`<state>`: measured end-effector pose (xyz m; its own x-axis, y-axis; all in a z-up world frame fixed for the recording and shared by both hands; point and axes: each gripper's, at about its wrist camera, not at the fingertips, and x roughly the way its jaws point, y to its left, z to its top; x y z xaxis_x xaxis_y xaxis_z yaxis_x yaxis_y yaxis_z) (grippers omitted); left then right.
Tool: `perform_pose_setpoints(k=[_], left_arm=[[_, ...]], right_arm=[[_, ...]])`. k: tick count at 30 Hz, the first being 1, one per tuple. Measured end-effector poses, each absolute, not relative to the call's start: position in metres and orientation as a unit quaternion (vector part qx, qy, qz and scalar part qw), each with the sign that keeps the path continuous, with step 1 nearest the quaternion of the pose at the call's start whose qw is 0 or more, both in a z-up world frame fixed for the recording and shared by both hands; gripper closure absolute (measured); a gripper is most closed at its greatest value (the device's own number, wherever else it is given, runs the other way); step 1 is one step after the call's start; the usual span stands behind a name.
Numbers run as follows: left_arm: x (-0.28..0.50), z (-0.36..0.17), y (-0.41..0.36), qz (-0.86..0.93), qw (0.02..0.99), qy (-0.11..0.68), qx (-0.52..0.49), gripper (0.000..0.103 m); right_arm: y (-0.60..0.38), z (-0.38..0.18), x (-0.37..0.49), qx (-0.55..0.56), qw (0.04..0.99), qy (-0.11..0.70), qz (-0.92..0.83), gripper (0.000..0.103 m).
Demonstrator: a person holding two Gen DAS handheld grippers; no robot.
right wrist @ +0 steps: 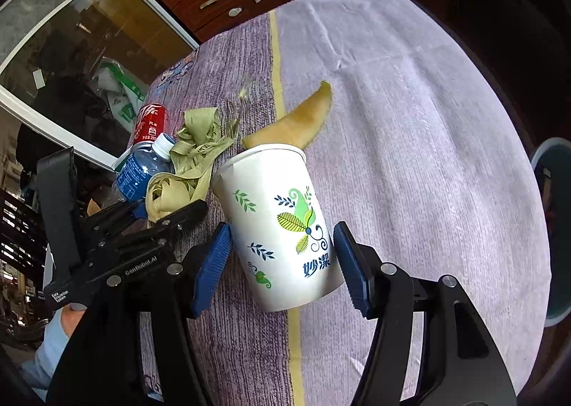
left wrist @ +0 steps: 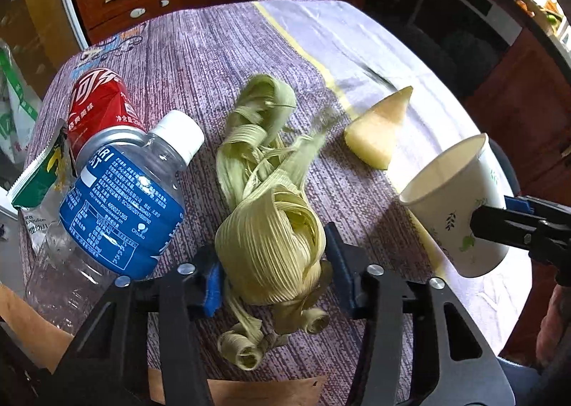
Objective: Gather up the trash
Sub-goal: 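Grasp the dried corn husk with the left tool while the right tool grasps the white paper cup, then carry the husk and cup over the teal bin and open both tools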
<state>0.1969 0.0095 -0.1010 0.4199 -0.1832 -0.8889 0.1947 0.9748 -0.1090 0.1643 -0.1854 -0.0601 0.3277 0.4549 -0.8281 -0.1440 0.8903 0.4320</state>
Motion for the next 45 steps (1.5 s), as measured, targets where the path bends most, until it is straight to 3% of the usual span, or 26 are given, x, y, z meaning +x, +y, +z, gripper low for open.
perform_pose_setpoints(k=[5, 24, 33, 45], left_arm=[[0.182, -0.089, 0.001, -0.120, 0.853, 0.508, 0.001, 0.069], [0.143, 0.000, -0.095, -0.222, 0.871, 0.437, 0.034, 0.070], [0.154, 0.006, -0.212, -0.300, 0.844, 0.438, 0.077, 0.070], [0.173, -0.025, -0.321, -0.354, 0.807, 0.460, 0.105, 0.070]], right_arm=[[-0.194, -0.055, 0.155, 0.147, 0.805, 0.544, 0.185, 0.046], [-0.289, -0.010, 0.098, 0.210, 0.841, 0.476, 0.148, 0.046], [-0.413, -0.007, 0.067, 0.276, 0.857, 0.431, 0.059, 0.046], [-0.531, -0.064, 0.061, 0.334, 0.836, 0.432, -0.053, 0.045]])
